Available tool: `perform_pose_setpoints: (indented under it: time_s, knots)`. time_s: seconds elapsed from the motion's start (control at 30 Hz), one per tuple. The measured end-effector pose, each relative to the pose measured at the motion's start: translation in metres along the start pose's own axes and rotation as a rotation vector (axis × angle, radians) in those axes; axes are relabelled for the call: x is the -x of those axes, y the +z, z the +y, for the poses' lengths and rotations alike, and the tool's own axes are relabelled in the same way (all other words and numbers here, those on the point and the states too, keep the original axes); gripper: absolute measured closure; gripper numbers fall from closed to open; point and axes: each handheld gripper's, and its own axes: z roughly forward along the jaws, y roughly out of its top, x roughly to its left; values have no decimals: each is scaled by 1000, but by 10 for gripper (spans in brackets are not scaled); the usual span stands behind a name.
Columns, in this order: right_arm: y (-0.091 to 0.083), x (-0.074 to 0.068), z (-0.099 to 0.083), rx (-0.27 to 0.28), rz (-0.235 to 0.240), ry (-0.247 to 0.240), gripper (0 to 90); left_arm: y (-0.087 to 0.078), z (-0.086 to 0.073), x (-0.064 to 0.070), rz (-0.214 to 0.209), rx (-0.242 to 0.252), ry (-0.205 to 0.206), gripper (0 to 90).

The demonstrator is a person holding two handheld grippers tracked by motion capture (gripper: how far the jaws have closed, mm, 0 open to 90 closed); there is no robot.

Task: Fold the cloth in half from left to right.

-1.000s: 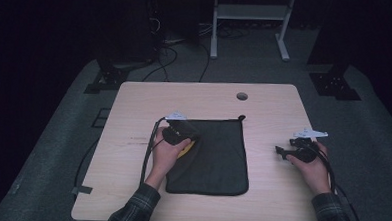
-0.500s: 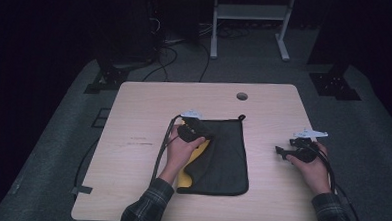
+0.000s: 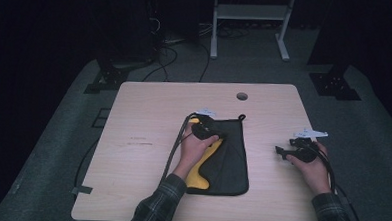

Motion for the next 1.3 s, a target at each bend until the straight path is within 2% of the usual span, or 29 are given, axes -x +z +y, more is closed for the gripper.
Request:
perform_pose_setpoints:
  time_s: [0.13,0.5,0.6,0.77,0.83,0.97,1.03,1.17,1.3]
  knots:
    - [0,0,0,0,0,0,283,9,3,2,-24,0,-6,882]
    - [0,0,0,-1,2,-3,282,44,0,5,-43,-62,-8,881]
    - [0,0,0,-1,3,-3,282,54,-2,6,-33,-90,0,880]
    - [0,0,0,0,4,-4,282,67,-7,5,6,-134,17,874]
    - [0,0,0,-1,5,-4,282,70,-9,5,6,-139,15,857]
    - [0,0,0,0,5,-5,281,63,-6,10,3,-120,40,728]
    - [0,1,0,-1,6,-5,281,55,-4,11,6,-113,62,668]
    - [0,0,0,-1,6,-5,281,34,-4,8,12,-100,75,581]
    - [0,0,0,-2,7,-5,279,11,-9,3,53,-90,109,534]
